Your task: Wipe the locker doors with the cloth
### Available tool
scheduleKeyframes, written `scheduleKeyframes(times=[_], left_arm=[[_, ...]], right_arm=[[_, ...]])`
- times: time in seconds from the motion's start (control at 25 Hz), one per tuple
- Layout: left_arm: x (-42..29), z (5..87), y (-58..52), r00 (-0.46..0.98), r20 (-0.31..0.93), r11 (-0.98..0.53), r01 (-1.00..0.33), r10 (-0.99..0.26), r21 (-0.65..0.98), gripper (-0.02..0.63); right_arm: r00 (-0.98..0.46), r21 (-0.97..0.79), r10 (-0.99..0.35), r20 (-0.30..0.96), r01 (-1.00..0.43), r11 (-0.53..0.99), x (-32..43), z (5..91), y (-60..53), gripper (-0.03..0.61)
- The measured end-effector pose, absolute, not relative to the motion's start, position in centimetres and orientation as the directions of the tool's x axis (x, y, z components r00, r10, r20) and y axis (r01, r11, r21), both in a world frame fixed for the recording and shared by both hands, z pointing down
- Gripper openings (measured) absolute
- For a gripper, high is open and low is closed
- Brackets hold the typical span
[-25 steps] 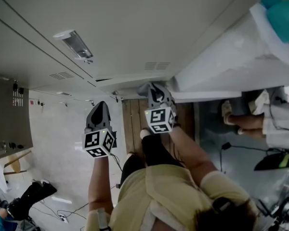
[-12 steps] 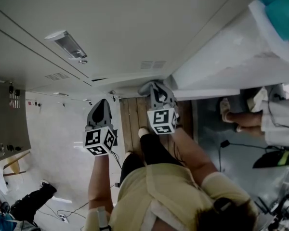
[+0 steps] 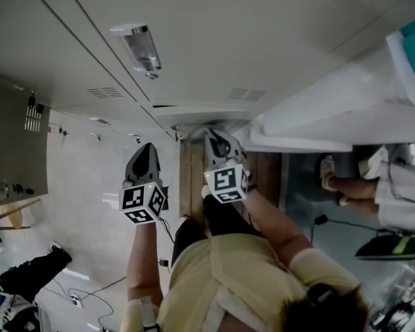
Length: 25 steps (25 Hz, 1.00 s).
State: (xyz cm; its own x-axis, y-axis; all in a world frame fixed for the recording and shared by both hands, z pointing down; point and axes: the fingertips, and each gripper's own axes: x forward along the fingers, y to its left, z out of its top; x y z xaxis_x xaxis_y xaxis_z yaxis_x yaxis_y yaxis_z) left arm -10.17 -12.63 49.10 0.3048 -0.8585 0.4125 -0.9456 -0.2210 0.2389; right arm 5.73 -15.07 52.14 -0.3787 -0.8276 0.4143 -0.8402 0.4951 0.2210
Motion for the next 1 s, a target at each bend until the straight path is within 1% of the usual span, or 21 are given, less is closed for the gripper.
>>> scheduleKeyframes(times=[0.24, 0.56, 0.76, 1.0], left_arm=[[-13.3, 49.3, -11.1, 0.234, 0.421, -0.142, -0.961, -0.876, 0.239, -0.014], [-16.5, 50.5, -8.9, 0.159, 0.448, -0.058, -0.972, -0.880, 0.230, -0.014], [-18.0, 51.2, -8.0, 0.128, 0.463, -0.018, -0.972, -0.877, 0.234, -0.014], [-18.7, 51.7, -7.7, 0.121, 0.470, -0.009, -0.972, -0.874, 0.233, -0.014]], right_arm=[[-0.465, 0.228, -0.760, 0.453, -0.764, 0.603, 1.2, 53.3, -14.6, 0.018], [-0.523, 0.234, -0.707, 0.477, -0.700, 0.675, -3.4, 55.9, -15.1, 0.018], [-0.524, 0.262, -0.701, 0.485, -0.678, 0.687, -5.0, 57.0, -16.0, 0.018], [-0.505, 0.289, -0.704, 0.500, -0.669, 0.685, -5.4, 58.2, -16.8, 0.018]])
